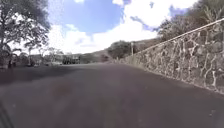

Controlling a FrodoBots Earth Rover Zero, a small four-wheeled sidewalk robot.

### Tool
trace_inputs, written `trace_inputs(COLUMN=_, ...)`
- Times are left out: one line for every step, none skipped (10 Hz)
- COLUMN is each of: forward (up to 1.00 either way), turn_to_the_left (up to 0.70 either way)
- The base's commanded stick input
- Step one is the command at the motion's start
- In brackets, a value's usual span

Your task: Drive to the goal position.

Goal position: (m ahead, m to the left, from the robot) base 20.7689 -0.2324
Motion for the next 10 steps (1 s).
trace_inputs(forward=0.7, turn_to_the_left=0.0)
trace_inputs(forward=0.7, turn_to_the_left=0.0)
trace_inputs(forward=0.7, turn_to_the_left=0.0)
trace_inputs(forward=0.7, turn_to_the_left=0.0)
trace_inputs(forward=0.7, turn_to_the_left=0.0)
trace_inputs(forward=0.7, turn_to_the_left=0.0)
trace_inputs(forward=0.7, turn_to_the_left=0.0)
trace_inputs(forward=0.7, turn_to_the_left=0.0)
trace_inputs(forward=0.7, turn_to_the_left=0.0)
trace_inputs(forward=0.7, turn_to_the_left=0.0)
